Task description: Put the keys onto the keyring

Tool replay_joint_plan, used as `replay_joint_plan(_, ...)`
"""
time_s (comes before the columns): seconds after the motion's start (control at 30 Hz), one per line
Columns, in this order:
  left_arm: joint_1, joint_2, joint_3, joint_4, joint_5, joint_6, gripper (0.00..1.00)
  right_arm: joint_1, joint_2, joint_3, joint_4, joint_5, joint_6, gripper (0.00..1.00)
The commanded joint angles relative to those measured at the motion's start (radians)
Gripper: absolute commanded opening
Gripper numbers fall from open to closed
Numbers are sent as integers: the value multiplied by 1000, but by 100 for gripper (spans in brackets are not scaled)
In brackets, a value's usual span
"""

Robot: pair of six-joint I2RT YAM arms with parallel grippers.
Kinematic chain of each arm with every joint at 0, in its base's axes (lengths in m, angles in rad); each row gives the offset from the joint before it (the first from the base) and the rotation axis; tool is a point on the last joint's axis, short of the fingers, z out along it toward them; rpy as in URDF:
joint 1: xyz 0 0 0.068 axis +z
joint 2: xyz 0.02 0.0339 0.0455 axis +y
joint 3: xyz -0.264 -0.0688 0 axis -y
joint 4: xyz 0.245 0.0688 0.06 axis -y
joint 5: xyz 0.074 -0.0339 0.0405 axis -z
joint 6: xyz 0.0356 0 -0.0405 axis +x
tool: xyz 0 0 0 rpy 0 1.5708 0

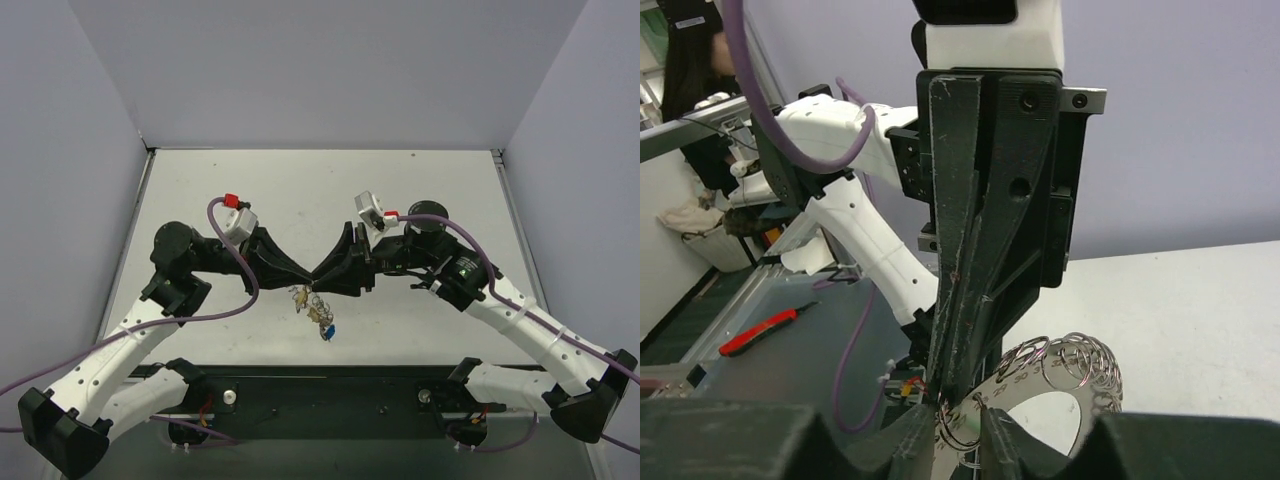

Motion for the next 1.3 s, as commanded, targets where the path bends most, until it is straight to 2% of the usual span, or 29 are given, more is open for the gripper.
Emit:
replay_joint_plan(0.0, -1, -6, 16, 92, 10, -21, 0, 3, 9, 50, 62, -7, -8, 20)
replay_joint_plan(0.03, -1, -6, 16, 94, 10, -21, 0, 4, 9, 50, 63, -5, -7, 13)
replay_joint_plan(0.13, -1, -8, 16, 94, 10, -22, 0, 3, 7, 51, 59, -4, -10, 4)
replay_joint_plan(0.23, -1, -12, 14, 94, 4, -22, 0, 3, 6, 50, 54, -7, -16, 3)
replay_joint_plan(0.3, -1, -14, 13, 92, -1, -18, 0, 3, -1, 47, 48, -16, -24, 9)
replay_joint_plan(0.33, -1, -16, 14, 91, -1, -16, 0, 3, -4, 43, 48, -12, -30, 24)
replay_joint_plan(0.43, -1, -14, 16, 85, -4, -13, 0, 4, -25, 24, 48, 1, -44, 48)
replay_joint_plan(0.53, -1, -14, 17, 86, -1, -15, 0, 3, -34, 13, 47, 4, -51, 55)
replay_joint_plan(0.93, -1, -13, 20, 114, 19, -48, 0, 1, -34, 0, 14, 15, -90, 62)
replay_joint_plan(1.27, 1, -3, 10, 195, 43, -120, 0, -5, -45, -7, 16, -10, -91, 52)
